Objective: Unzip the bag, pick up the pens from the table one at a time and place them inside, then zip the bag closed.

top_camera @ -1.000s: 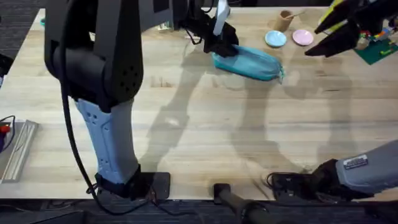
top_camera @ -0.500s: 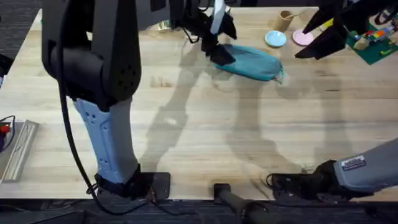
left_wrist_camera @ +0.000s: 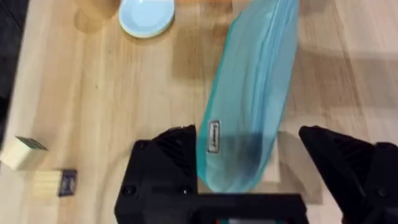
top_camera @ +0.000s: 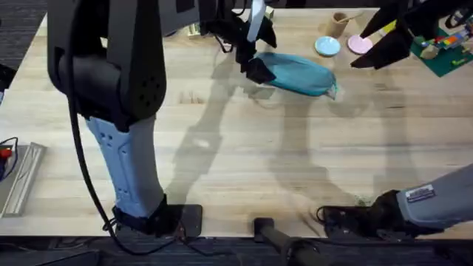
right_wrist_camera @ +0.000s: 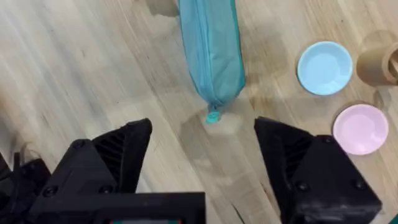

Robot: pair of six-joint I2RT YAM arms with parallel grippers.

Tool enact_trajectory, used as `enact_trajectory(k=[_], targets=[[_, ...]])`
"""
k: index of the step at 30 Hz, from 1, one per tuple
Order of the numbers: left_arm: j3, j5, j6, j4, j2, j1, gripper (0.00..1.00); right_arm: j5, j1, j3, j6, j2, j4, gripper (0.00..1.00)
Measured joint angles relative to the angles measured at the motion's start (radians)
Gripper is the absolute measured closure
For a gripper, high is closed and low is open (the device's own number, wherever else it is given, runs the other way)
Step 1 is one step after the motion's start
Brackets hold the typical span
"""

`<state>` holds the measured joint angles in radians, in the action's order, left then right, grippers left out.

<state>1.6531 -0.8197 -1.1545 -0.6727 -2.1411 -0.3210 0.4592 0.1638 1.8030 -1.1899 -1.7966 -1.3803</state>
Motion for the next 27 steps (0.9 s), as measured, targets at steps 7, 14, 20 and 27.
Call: enact_trajectory(k=[7, 14, 20, 27], targets=[[0.000, 0.152, 0.012, -0.115, 0.035, 0.000, 0.007, 0.000, 0.000, 0.000, 0.000, 0.000, 0.003, 0.006], [0.000, 0.240, 0.095, -0.124, 0.210, 0.008, 0.008, 0.000, 0.000, 0.000, 0.001, 0.000, 0.003, 0.006], [0.000, 0.250, 0.217, -0.124, 0.349, 0.044, 0.007, 0.000, 0.000, 0.000, 0.008, 0.015, 0.003, 0.006], [0.000, 0.330, 0.360, -0.124, 0.431, 0.069, 0.006, 0.001, 0.008, 0.000, 0.028, 0.146, 0.006, 0.006]])
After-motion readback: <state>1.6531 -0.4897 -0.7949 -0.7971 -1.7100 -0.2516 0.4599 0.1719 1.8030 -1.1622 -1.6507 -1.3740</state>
